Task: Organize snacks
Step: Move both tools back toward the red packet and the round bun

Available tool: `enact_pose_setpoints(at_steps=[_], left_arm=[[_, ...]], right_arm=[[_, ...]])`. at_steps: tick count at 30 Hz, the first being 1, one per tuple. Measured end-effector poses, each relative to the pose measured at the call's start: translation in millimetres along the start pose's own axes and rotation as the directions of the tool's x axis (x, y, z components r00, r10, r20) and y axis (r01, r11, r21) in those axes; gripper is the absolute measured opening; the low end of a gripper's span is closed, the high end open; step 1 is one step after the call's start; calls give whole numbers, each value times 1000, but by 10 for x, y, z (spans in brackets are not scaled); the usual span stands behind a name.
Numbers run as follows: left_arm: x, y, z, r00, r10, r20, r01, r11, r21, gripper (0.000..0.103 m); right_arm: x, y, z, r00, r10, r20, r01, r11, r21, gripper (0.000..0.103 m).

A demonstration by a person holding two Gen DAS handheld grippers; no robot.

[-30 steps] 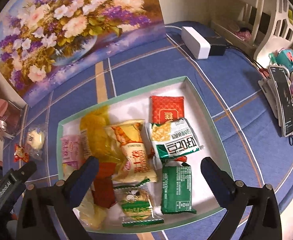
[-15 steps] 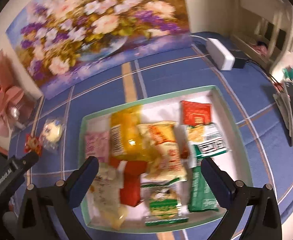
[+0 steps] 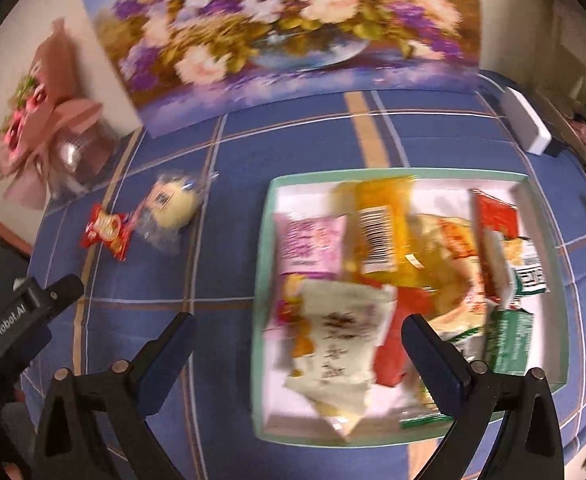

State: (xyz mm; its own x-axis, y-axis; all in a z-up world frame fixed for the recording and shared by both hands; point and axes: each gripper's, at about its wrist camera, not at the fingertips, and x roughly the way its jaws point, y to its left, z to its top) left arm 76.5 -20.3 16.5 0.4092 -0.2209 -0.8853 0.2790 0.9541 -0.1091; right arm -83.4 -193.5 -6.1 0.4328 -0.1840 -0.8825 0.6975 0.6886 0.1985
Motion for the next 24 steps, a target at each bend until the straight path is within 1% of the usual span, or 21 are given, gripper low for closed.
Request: enact_pose_setpoints(at_steps=[9, 16, 20, 24], left_arm=[[37, 522, 124, 999, 40, -3, -40, 995, -87, 89], [179, 859, 180, 997, 73, -35, -77, 986, -148, 89], [258, 977, 197, 996, 68, -50, -76, 981, -178, 89], [362, 1021, 218, 997, 46, -69, -59, 980, -189, 89]], right_arm=[[123, 475, -108, 999, 26, -24, -28, 997, -78, 103], [264, 660, -164, 998, 28, -47, -32, 995, -94, 103], [315, 721, -173, 999, 15, -51, -21, 994, -112, 103], [384, 792, -172, 999, -8, -54, 1, 991, -136, 103]])
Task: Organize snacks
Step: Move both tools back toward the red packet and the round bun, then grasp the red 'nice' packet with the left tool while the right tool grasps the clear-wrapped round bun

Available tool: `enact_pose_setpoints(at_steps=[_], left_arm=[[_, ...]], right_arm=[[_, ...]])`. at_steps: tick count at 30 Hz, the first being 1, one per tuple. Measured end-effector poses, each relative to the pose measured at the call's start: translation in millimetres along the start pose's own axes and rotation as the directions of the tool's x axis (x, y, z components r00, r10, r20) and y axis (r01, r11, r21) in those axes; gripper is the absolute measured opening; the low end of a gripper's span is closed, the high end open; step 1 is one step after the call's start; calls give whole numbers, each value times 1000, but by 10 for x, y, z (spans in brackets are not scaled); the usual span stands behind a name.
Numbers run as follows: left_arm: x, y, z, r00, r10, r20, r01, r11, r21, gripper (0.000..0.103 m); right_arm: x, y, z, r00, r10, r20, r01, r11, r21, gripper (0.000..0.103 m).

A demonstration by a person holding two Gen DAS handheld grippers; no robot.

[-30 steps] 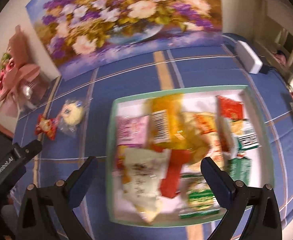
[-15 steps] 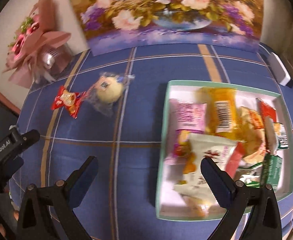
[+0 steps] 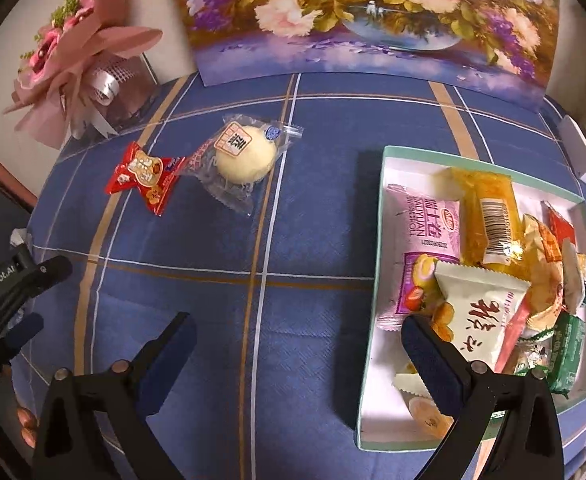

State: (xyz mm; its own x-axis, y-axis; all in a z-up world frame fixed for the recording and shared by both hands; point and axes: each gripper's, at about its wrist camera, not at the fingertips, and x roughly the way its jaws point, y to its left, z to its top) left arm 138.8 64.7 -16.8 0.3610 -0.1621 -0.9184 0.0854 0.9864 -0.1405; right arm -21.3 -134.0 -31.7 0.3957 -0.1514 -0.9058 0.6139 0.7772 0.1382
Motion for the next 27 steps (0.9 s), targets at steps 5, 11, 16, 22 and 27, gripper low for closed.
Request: enact_pose_setpoints(at_steps=[5, 11, 16, 22, 27], left_arm=[[110, -20, 74, 1000, 1, -9, -1, 1000, 23, 89], [201, -84, 262, 1000, -26, 6, 26, 998, 57, 89], [315, -149, 369, 999, -20, 39, 14, 990, 141, 89], [445, -209, 510, 995, -98, 20, 93, 978, 184, 89], [438, -353, 620, 987, -158, 24, 146, 951, 273, 89]], right_arm=[[54, 98, 32, 1000, -6, 8, 7, 1000, -26, 103], [118, 241, 140, 1000, -3, 24, 5, 998, -59, 103], [172, 330, 240, 998, -14, 62, 20, 994, -110, 103], [222, 362, 350, 995, 6, 100, 10, 987, -163, 103], [296, 356, 482, 996, 31, 85, -14, 980, -198, 103]])
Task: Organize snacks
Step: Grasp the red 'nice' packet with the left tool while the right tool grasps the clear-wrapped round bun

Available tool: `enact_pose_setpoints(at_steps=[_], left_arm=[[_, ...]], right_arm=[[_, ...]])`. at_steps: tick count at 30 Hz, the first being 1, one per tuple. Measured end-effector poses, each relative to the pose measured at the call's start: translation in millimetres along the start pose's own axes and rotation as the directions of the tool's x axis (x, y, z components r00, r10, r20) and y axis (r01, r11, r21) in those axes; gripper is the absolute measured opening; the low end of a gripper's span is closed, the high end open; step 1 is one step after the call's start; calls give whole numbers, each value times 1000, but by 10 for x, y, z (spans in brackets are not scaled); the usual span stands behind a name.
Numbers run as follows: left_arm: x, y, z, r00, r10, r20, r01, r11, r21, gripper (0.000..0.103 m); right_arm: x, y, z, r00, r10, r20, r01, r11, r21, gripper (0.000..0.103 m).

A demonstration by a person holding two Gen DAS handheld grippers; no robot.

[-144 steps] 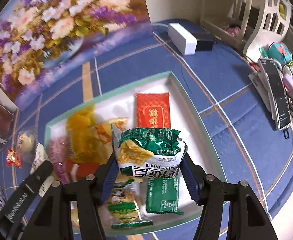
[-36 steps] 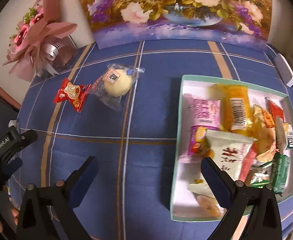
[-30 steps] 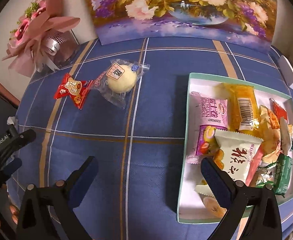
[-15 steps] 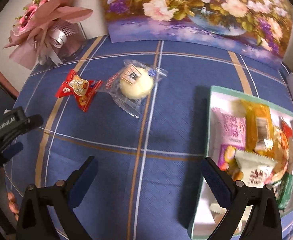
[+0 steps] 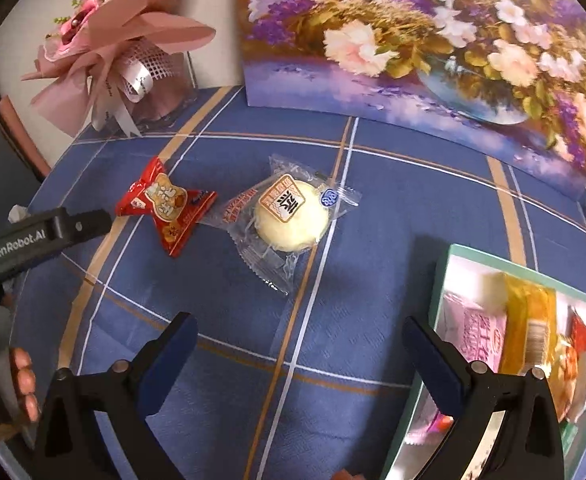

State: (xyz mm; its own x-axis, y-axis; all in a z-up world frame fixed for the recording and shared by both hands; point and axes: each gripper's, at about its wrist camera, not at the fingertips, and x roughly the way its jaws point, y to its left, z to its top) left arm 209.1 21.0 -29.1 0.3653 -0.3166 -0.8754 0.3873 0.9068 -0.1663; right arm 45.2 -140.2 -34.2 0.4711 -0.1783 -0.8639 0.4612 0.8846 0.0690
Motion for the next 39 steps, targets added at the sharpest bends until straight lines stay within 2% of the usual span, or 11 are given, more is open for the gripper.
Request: enact_pose_setpoints(at_steps=[5, 13, 18, 22, 26, 29, 33, 39], left_arm=[[74, -179, 139, 1000, -4, -18, 7, 989, 145, 89], [210, -303, 253, 990, -109, -91, 126, 969, 212, 89], [350, -275, 349, 972, -162, -167, 187, 972, 143, 89], [414, -250, 432, 963, -192, -188, 210, 974, 81, 89], [540, -219, 477, 961, -198, -192, 213, 975, 59, 89], [635, -220, 479, 961, -194, -195, 210, 976, 64, 89], [764, -193, 449, 954, -224, -198, 239, 970, 54, 89], [916, -167, 405, 943, -253, -215, 264, 964, 23, 89]], right_arm=[[120, -13, 96, 992, 120, -45, -123, 990, -71, 103], [234, -130, 294, 986, 146, -84, -153, 984, -95, 103], [331, -275, 494, 968, 231, -102, -230, 973, 22, 103], [408, -338, 635, 954, 285, -96, -273, 955, 118, 103], [523, -351, 731, 947, 307, -98, -284, 938, 197, 103], [669, -352, 758, 941, 310, -139, -269, 930, 252, 103], [884, -363, 749, 917, 344, -203, -276, 913, 301, 103], [1050, -395, 760, 931, 301, -207, -229, 922, 312, 103]])
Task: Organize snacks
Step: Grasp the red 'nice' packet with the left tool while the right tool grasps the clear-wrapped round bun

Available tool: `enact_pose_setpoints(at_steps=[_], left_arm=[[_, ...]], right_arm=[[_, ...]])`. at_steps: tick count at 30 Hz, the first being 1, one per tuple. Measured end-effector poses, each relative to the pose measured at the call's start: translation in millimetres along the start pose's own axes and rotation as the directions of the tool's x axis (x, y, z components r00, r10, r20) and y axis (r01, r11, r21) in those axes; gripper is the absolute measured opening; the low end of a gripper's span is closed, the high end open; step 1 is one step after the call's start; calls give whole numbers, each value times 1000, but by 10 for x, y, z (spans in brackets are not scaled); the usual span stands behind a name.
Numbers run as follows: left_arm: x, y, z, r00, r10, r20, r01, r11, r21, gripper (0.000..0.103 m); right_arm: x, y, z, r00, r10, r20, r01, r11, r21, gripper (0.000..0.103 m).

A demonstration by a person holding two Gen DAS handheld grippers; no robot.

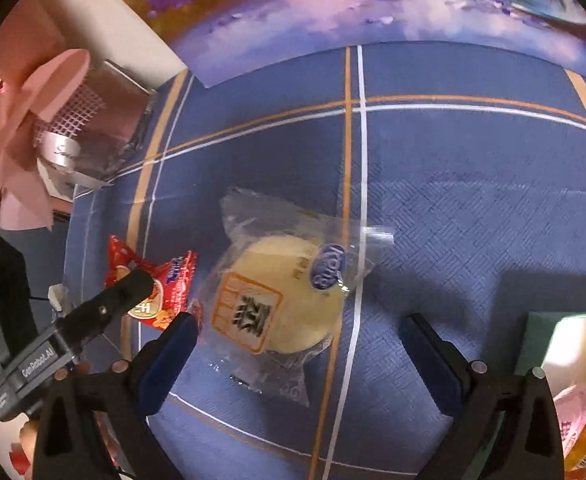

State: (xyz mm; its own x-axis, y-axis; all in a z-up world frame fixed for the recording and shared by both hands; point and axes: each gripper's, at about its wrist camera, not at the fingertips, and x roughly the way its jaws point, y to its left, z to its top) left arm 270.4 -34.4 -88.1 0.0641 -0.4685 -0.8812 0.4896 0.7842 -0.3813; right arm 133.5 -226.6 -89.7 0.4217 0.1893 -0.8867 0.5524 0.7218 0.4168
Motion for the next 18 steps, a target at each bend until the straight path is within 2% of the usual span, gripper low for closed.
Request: enact_pose_setpoints(at_steps=[8, 18], left_arm=[[23, 19, -51, 999, -15, 38, 15, 1000, 5, 88], [-18, 109, -42, 996, -8, 85, 11, 1000, -30, 64]], right_arm=[[71, 168, -5, 997, -74, 36, 75, 997, -28, 103], [50, 307, -29, 989, -119, 89, 128, 986, -109, 102]])
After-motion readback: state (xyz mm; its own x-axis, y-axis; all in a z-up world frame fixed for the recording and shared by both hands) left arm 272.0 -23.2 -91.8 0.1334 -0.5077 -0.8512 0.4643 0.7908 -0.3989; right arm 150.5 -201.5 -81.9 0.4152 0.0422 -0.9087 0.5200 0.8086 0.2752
